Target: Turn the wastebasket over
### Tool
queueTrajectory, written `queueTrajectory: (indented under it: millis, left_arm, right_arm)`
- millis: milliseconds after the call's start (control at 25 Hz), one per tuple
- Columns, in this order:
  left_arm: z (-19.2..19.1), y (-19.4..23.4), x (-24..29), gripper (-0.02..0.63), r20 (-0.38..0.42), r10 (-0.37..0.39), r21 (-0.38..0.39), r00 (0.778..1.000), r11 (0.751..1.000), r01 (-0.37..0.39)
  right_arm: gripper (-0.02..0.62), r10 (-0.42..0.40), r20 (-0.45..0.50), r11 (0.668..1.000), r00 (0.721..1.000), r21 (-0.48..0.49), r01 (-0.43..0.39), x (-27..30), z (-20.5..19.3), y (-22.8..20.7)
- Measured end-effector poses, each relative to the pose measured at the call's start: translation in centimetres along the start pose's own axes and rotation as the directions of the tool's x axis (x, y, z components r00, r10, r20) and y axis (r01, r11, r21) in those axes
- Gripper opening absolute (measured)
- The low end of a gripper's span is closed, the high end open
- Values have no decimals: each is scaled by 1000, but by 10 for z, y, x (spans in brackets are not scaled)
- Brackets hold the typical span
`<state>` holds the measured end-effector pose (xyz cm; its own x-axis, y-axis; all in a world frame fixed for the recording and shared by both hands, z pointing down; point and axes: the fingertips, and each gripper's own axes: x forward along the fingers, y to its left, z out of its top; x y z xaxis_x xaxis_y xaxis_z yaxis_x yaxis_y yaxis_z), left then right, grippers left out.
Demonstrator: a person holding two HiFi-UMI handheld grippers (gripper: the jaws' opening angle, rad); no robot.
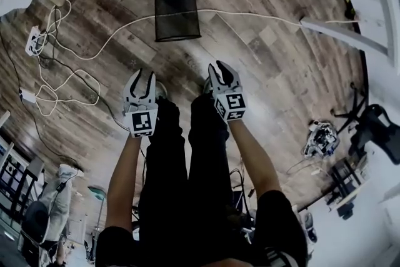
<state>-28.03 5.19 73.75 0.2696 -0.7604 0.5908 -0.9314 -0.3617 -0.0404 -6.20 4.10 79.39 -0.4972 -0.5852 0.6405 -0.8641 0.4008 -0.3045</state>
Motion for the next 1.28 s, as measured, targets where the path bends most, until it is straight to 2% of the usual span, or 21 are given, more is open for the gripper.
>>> queueTrajectory:
  millis: [240, 480, 760, 920, 1280]
  left_arm:
    - [-76, 3, 51, 161, -32, -2, 28, 999, 1000, 3]
    - [-128, 1, 96, 161, -26, -26, 44, 999, 999, 27]
    - [-171, -6, 139, 161, -24, -57, 62, 998, 996, 58]
    - [-194, -3, 157, 161, -36, -35, 75, 999, 996, 38]
    - [-215, 1, 187, 169, -42, -27, 85, 999, 996, 30]
  right_arm:
    - [120, -24, -30, 1000, 999, 2, 24, 62, -67, -39]
    - [130, -24, -65, 1000, 998, 14, 25, 119, -128, -65]
    - [133, -15, -71, 1000, 997, 22, 16, 161, -171, -79]
    - [137, -1, -90, 1000, 996, 15, 3, 184, -193, -84]
    - [163, -4, -116, 999, 993, 32, 8, 225, -220, -97]
